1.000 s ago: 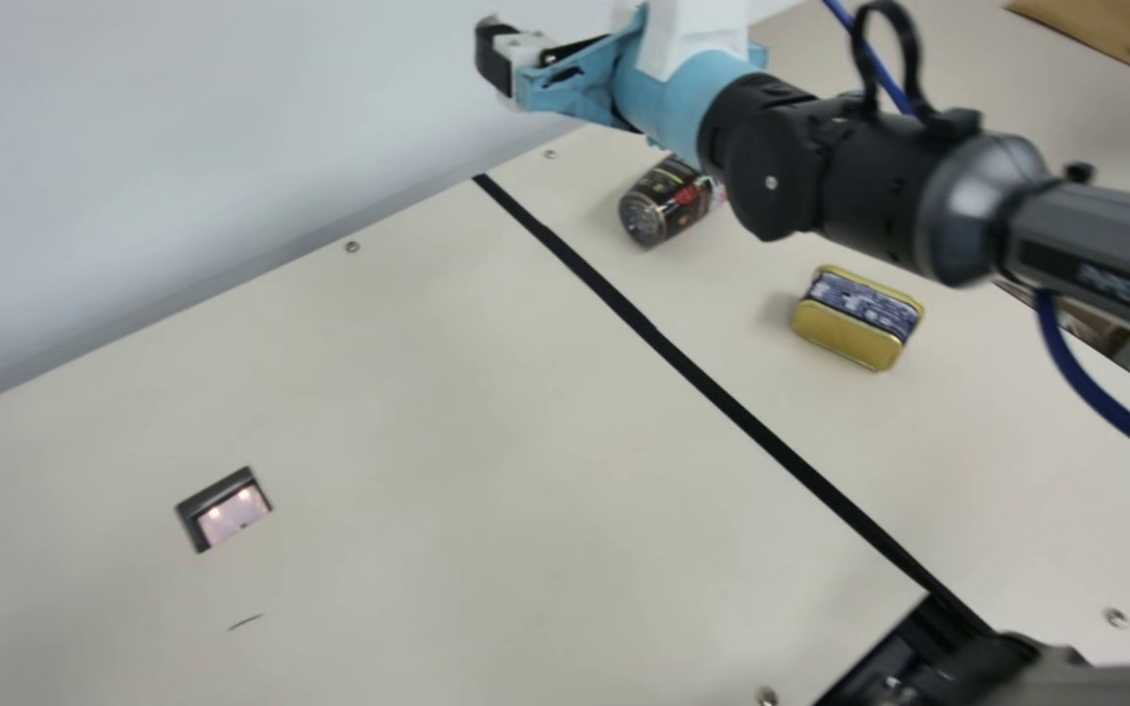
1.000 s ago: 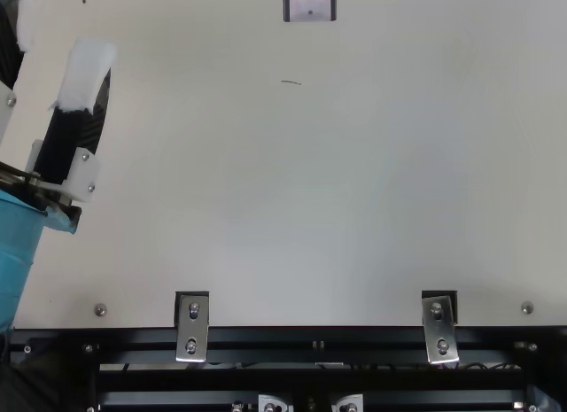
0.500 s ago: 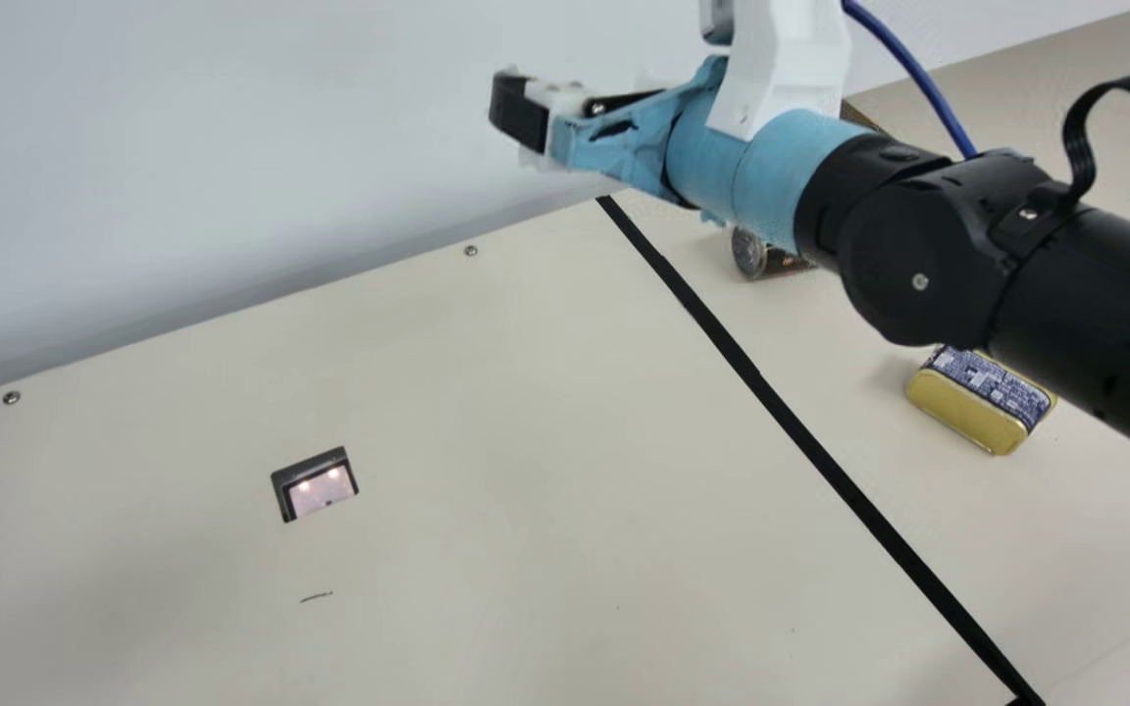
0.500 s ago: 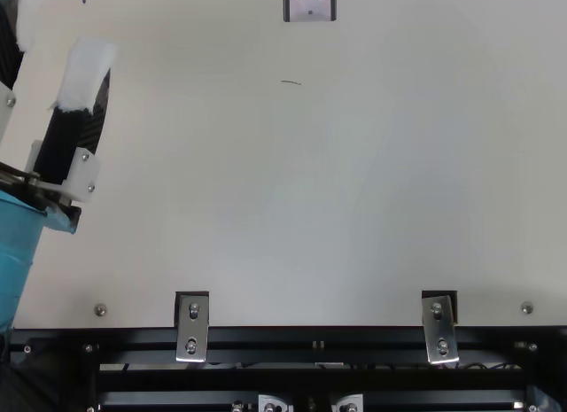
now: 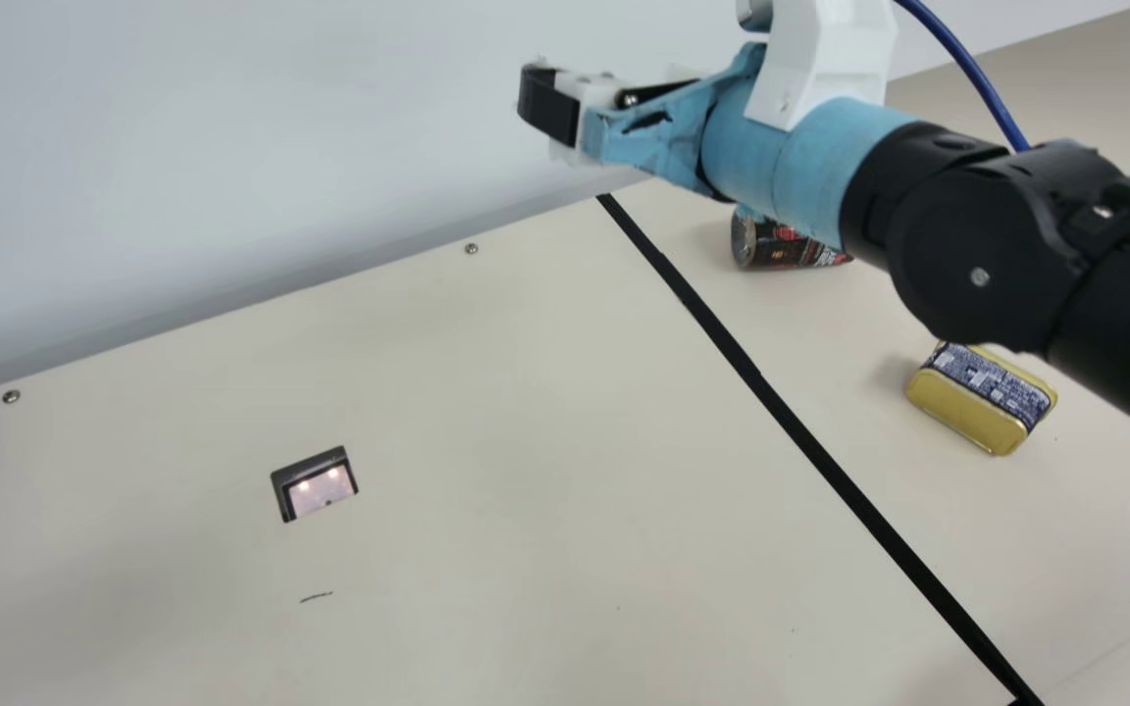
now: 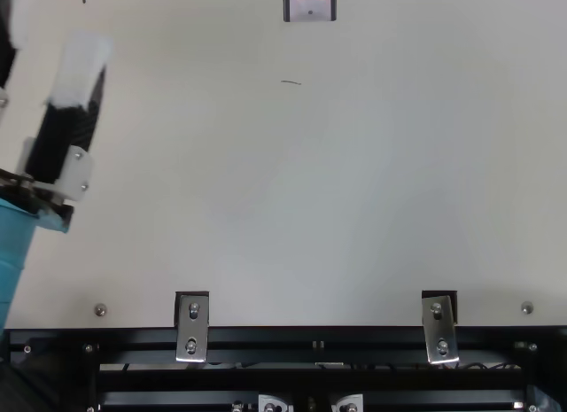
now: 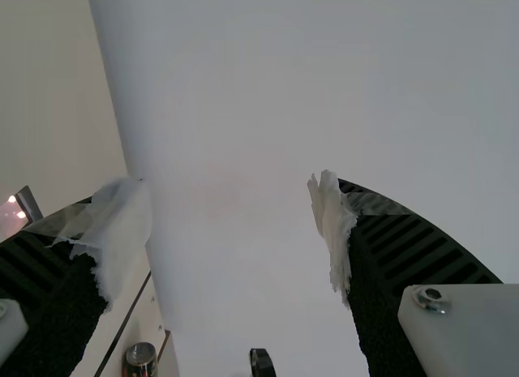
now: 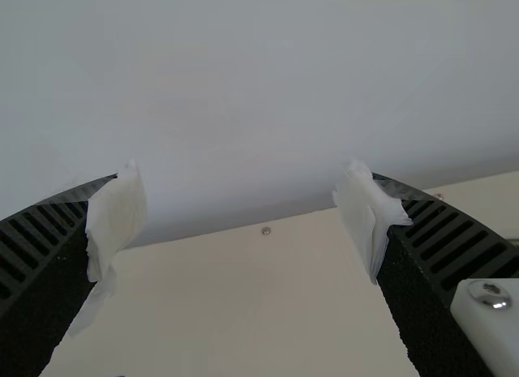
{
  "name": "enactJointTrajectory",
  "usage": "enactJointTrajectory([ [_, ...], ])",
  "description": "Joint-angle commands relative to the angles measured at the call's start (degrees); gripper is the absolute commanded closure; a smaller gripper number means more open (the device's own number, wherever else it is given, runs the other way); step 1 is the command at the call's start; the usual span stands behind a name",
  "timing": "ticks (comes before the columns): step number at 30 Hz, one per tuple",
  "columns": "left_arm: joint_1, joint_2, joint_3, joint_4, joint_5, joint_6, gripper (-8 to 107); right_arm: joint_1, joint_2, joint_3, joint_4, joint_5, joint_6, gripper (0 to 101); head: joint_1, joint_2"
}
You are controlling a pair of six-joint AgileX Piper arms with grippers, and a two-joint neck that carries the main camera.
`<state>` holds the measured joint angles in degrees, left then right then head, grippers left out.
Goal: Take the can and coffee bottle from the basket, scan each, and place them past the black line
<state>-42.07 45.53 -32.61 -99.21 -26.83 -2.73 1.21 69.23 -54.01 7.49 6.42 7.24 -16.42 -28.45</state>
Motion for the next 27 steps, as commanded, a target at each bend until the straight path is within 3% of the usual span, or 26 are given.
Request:
enactJointTrajectory([
  [1,0.5,0.1,-1.1,-0.8,-0.3,3.7,9,-0.4,-2.5,0.9,0.5,0.9,-0.7,0,-0.8,1.1],
  [11,6.4,3.5,-4.9,-0.8,2.5,21.5,9,-2.0,-11.9,6.1,3.9,3.7,-6.3,0,-0.8,1.1],
  [12,7.1,4.0,-5.2,-0.8,3.4,22.6,9,-1.8,-10.5,5.6,3.5,3.6,-5.4,0,-0.8,1.1],
  [15,10.3,5.3,-6.6,-0.8,6.4,17.9,9,-2.0,-12.0,6.1,4.0,3.9,-6.3,0,-0.8,1.1],
  [16,8.4,4.8,-6.1,-0.8,4.6,21.7,9,-2.0,-12.0,6.1,4.0,3.5,-6.3,0,-0.8,1.1],
  [18,10.0,5.3,-6.6,-0.7,6.1,22.8,9,-2.0,-12.0,6.1,4.0,4.0,-6.3,0,-0.8,1.1],
  [27,14.4,6.7,-6.3,1.8,9.1,19.4,9,-2.0,-12.0,6.1,4.0,3.9,-6.3,0,-0.8,1.1],
])
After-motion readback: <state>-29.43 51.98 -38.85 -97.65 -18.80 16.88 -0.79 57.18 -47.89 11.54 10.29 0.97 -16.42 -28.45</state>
